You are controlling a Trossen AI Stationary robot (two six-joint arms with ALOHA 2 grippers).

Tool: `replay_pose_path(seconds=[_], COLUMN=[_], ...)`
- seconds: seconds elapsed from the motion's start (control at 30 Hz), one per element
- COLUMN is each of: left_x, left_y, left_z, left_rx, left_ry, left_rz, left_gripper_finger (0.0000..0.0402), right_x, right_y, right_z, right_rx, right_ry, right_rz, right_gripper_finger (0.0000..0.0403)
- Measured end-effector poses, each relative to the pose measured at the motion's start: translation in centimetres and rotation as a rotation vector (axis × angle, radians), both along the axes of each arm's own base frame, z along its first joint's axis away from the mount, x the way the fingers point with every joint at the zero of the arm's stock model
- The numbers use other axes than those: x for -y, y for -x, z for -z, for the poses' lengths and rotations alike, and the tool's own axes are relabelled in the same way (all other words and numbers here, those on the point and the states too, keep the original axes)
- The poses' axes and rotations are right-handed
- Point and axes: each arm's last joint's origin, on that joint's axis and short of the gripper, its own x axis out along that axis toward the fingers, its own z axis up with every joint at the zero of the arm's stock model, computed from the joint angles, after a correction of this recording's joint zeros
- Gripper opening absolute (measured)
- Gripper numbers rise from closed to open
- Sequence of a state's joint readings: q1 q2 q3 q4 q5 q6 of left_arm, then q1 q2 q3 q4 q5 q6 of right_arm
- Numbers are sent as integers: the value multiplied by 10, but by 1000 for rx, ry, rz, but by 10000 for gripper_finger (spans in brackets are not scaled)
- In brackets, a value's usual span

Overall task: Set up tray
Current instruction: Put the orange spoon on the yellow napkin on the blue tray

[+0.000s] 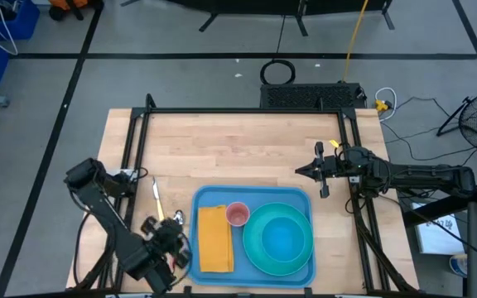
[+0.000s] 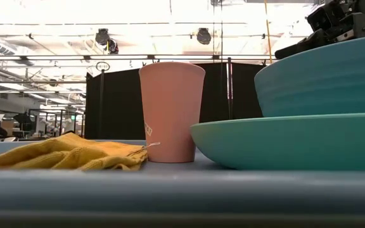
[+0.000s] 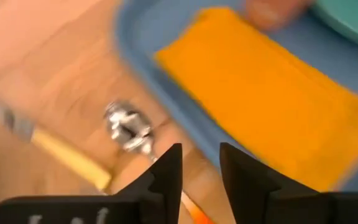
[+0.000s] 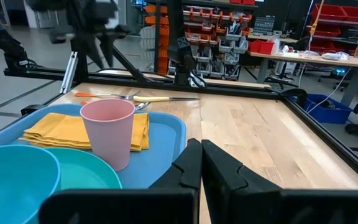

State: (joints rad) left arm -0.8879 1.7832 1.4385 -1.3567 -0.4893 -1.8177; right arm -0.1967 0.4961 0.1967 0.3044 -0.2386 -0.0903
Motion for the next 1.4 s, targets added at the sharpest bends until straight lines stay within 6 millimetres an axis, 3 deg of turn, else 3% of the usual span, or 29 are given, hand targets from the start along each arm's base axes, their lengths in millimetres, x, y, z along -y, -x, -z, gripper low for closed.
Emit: replay_pose_path(seconds=[0.13, 0.3, 0.43, 0.67, 0.97, 1.4], left_x=[-5, -15, -28, -44, -57, -37], left_y=[3, 4, 2, -17, -30, -12], left_z=[20, 53, 66, 68, 69, 73], left_rx=[-16, -130, -191, -251, -258, -239], left_ry=[99, 185, 182, 252, 267, 247], left_rz=[-241, -332, -355, -359, -318, -340], left_gripper_finger=[100, 130, 173, 230, 236, 236], right_x=[0, 0, 0, 0, 0, 0], right_y=[0, 0, 0, 0, 0, 0], right_z=[-1, -2, -2, -2, 2, 2], right_rx=[6, 23, 23, 18, -22, -25], right_ry=[2, 5, 6, 3, -3, -4], right_rz=[0, 1, 1, 1, 1, 1], right_gripper_finger=[0, 0, 0, 0, 0, 0])
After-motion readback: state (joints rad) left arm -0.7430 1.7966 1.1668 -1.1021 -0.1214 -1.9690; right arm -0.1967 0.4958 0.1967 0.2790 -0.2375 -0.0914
